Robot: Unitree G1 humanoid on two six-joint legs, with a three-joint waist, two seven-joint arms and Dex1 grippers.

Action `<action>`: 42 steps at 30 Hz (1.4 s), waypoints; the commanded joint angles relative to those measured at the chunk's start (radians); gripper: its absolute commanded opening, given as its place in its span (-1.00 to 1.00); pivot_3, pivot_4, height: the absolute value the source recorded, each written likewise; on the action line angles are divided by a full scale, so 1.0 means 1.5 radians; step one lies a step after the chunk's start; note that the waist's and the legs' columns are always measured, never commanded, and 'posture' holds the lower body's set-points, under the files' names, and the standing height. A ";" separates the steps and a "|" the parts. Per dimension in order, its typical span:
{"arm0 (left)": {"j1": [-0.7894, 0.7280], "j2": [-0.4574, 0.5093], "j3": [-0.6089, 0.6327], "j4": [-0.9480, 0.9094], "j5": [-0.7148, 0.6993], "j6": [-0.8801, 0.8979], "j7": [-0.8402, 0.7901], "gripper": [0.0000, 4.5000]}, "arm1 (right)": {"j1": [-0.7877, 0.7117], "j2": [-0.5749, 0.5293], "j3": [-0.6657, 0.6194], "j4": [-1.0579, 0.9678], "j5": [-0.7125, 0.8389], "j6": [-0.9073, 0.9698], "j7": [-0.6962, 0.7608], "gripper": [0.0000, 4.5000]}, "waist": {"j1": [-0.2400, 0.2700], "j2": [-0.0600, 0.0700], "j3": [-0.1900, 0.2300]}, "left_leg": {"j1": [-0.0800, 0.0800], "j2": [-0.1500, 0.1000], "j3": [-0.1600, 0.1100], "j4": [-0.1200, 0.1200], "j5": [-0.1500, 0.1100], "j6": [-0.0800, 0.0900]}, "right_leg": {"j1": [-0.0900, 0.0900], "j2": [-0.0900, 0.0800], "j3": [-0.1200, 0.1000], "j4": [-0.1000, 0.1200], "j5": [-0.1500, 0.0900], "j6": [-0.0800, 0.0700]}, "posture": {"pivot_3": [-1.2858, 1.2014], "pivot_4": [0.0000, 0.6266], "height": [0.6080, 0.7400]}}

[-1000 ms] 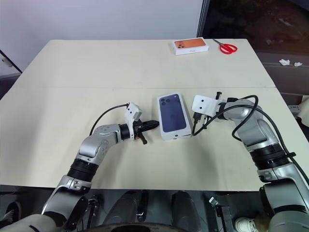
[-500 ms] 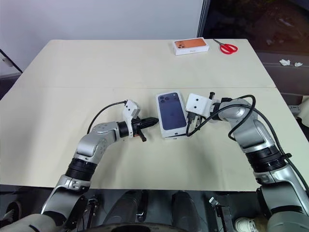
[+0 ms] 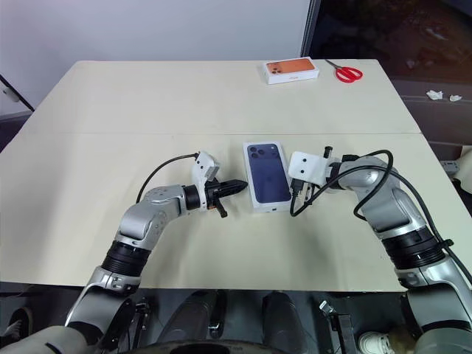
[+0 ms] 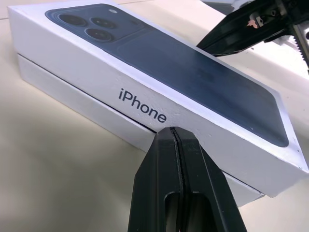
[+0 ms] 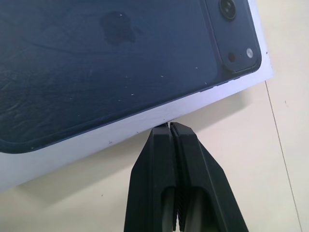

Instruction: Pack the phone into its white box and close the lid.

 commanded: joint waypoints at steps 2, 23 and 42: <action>0.008 0.005 -0.002 -0.037 -0.017 0.002 -0.006 -1.00 | 0.007 -0.001 -0.009 -0.037 0.004 -0.005 -0.001 -0.96 | 0.000 0.000 0.000 | 0.000 0.000 0.000 0.000 0.000 0.000 | 0.000 0.000 0.000 0.000 0.000 0.000 | 0.03 -0.52 1.00; -0.007 0.041 0.059 -0.066 -0.067 0.033 0.013 -1.00 | -0.050 0.022 -0.056 -0.013 0.068 0.055 0.015 -0.96 | -0.002 0.000 0.000 | 0.000 0.000 0.000 0.000 0.000 0.000 | 0.000 0.000 0.000 0.000 0.000 0.000 | 0.03 -0.52 1.00; -0.043 0.043 -0.060 0.036 0.014 0.037 0.009 -1.00 | 0.024 0.030 -0.026 -0.113 0.154 0.154 0.053 -0.96 | -0.007 0.000 0.000 | 0.001 0.001 0.000 0.000 0.000 0.000 | 0.001 0.001 0.000 0.000 0.000 0.000 | 0.03 -0.52 1.00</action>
